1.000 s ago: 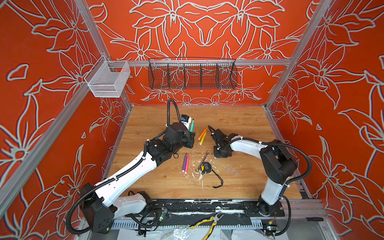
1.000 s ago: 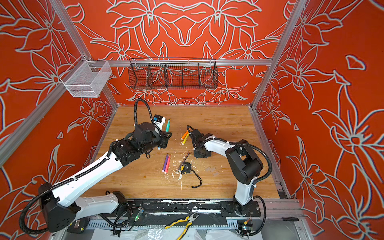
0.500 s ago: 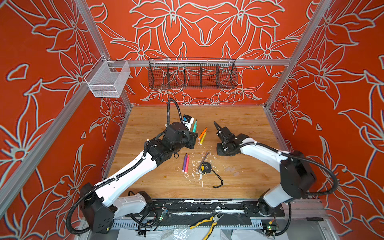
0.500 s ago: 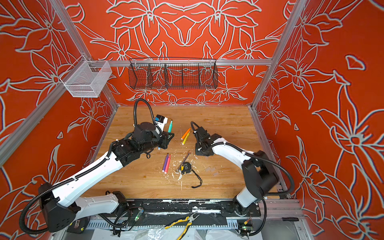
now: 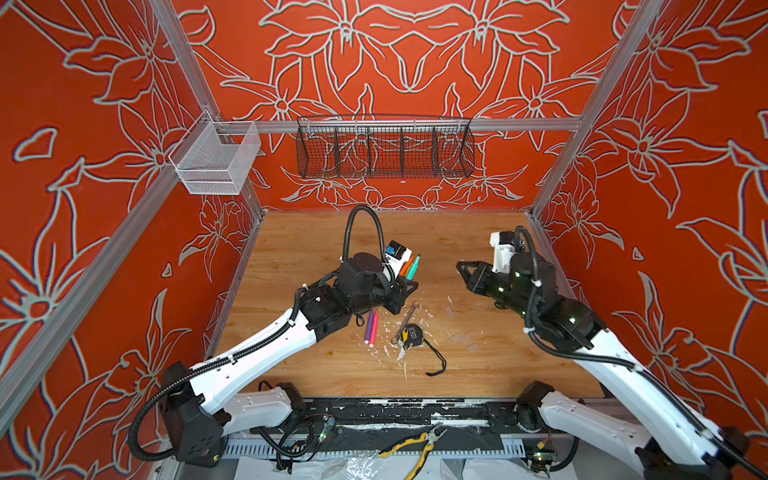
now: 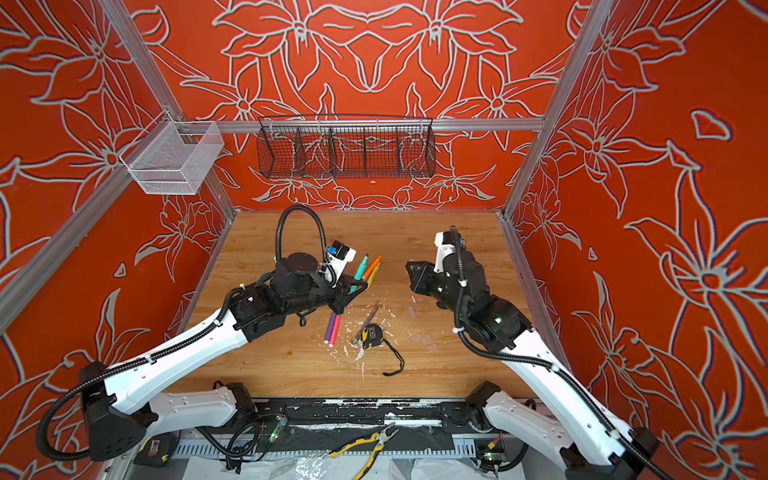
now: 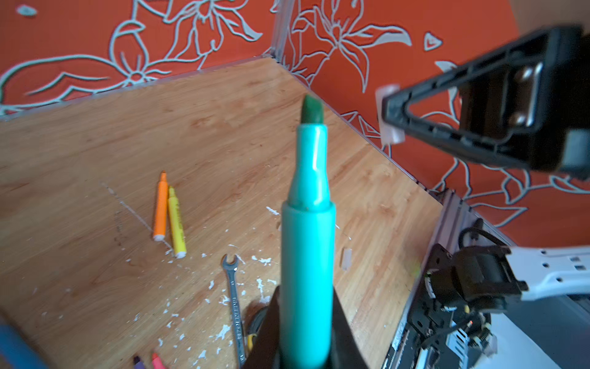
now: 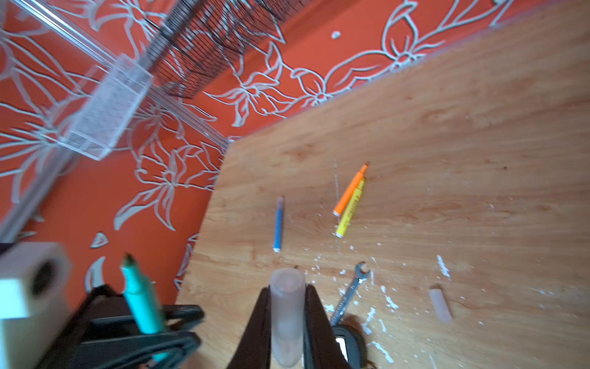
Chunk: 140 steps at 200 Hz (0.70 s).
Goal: Insert the pens into the pen caps
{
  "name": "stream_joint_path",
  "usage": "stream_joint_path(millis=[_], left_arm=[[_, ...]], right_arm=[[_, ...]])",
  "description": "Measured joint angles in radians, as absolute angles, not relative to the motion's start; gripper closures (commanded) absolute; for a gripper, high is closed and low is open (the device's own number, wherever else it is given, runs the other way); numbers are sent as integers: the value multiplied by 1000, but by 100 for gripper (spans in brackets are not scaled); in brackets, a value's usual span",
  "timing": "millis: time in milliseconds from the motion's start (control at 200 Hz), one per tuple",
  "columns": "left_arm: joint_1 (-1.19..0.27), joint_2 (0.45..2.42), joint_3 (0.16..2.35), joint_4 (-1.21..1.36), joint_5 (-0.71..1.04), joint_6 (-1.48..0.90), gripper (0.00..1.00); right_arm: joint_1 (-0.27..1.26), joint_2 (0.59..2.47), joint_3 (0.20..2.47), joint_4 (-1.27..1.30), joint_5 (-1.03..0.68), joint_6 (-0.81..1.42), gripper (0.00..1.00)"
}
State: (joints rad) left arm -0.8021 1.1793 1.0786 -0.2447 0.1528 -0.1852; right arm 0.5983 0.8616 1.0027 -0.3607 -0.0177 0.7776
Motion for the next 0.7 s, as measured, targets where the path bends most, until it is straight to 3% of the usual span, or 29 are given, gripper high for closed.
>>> stream_joint_path(millis=[300,701], left_arm=[[-839,1154,1047,-188,207,-143,100],[-840,1119,1019,-139,237,-147,100]], right_arm=[[611,730,890,-51,-94,853,95],[753,867,871,190,-124,854,95]])
